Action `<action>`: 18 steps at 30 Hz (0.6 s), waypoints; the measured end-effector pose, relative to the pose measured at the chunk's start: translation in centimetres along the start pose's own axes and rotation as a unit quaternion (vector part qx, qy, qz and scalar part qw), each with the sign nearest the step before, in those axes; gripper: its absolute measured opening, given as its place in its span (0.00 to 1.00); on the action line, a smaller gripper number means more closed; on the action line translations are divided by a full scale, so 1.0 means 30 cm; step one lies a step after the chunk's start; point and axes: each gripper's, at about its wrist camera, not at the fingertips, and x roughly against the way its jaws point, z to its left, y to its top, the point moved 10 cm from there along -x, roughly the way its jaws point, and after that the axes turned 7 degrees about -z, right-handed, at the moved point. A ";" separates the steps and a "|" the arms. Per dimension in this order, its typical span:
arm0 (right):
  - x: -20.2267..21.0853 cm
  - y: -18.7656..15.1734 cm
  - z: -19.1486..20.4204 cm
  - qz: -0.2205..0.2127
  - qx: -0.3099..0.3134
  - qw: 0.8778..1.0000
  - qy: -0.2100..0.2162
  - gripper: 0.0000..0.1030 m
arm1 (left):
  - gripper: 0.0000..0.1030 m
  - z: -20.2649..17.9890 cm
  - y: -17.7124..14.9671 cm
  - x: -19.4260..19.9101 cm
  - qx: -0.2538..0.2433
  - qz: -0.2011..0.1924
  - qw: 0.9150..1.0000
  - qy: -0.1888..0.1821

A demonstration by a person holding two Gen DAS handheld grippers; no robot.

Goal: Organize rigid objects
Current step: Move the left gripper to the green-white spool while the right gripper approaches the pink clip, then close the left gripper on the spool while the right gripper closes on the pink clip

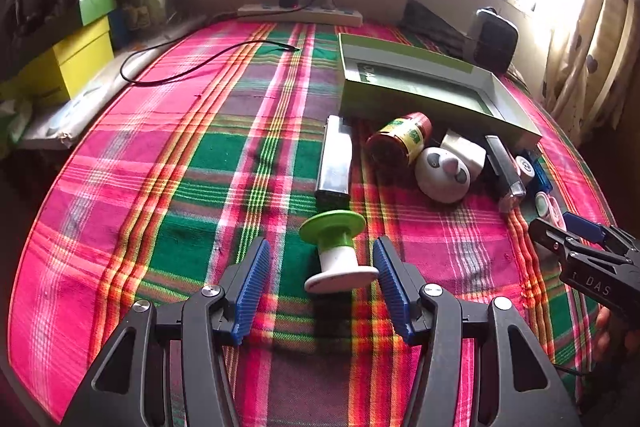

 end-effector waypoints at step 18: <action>0.001 0.008 -0.031 -0.006 -0.010 1.000 -0.008 0.52 | 0.37 0.015 0.020 -0.016 -0.011 -0.001 1.000 0.013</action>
